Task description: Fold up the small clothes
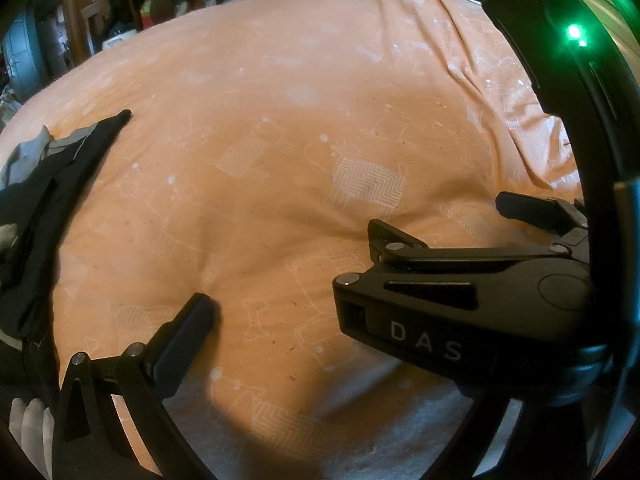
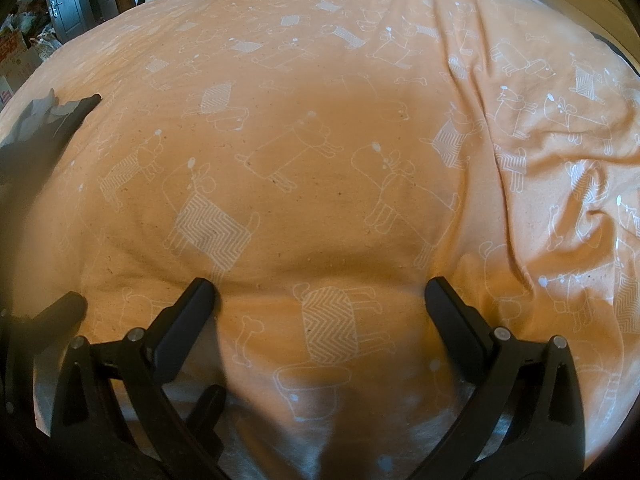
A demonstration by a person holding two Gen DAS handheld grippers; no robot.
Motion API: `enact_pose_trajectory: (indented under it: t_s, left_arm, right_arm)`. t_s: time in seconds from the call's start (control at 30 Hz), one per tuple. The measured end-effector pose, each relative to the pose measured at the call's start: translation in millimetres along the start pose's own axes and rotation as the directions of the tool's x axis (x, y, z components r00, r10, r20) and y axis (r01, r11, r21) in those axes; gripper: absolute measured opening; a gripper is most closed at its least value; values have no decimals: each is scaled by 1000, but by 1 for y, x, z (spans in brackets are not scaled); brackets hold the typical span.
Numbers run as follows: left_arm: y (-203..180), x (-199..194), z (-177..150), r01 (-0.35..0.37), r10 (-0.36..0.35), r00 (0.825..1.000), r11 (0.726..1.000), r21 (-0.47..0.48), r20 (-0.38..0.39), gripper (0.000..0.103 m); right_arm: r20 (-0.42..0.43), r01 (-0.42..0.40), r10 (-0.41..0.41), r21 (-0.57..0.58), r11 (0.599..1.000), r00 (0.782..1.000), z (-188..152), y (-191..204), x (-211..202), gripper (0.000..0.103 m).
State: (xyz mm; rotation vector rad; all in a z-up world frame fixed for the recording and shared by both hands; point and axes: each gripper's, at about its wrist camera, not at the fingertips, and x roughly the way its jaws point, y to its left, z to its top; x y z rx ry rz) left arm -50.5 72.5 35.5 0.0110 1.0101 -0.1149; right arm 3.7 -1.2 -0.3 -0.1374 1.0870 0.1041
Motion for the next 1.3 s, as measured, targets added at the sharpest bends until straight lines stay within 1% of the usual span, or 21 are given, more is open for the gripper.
enact_pose_trajectory:
  t_s: [1.3]
  left_arm:
    - [1, -2, -1, 0, 0, 1000, 1000, -3, 2, 103]
  right_arm:
    - [-3, -5, 5, 1, 1000, 1000, -2, 1, -1, 103]
